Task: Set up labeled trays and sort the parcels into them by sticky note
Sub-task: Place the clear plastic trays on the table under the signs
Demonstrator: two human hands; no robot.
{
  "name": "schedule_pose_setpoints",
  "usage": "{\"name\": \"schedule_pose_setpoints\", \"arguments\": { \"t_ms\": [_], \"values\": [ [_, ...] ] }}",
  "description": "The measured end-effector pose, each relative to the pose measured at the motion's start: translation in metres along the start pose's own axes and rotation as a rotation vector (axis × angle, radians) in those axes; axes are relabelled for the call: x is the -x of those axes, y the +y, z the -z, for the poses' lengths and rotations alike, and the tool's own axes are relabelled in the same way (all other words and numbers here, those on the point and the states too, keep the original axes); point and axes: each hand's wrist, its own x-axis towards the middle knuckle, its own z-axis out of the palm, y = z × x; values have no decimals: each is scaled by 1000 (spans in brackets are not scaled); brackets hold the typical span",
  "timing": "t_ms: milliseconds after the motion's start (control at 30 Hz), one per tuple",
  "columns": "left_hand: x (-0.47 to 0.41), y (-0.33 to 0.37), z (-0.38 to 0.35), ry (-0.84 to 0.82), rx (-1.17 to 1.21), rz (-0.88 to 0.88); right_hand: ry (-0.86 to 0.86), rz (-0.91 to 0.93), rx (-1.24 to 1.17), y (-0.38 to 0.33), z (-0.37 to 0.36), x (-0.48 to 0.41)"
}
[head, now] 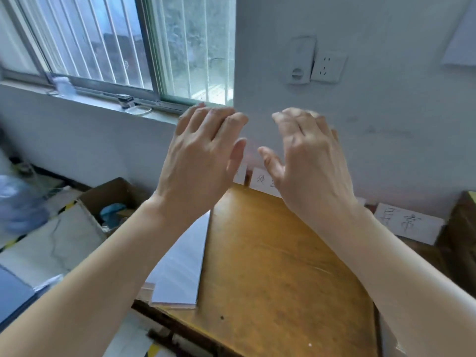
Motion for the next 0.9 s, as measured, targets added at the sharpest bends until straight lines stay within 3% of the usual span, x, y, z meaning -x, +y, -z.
{"name": "schedule_pose_setpoints", "arguments": {
  "t_ms": [267,467,667,900],
  "values": [
    [61,-65,-1,-73,-126,262,-193,159,-101,-50,-88,8],
    [149,-104,-29,-344,-114,520,-713,172,-153,-66,-178,48],
    [244,-170,-71,-761,-121,870,-1036,-52,-133,-83,-257,79],
    [299,-227,-101,-985,-61,1036,-1171,-504,-54,-106,-321,98]
  ]
}}
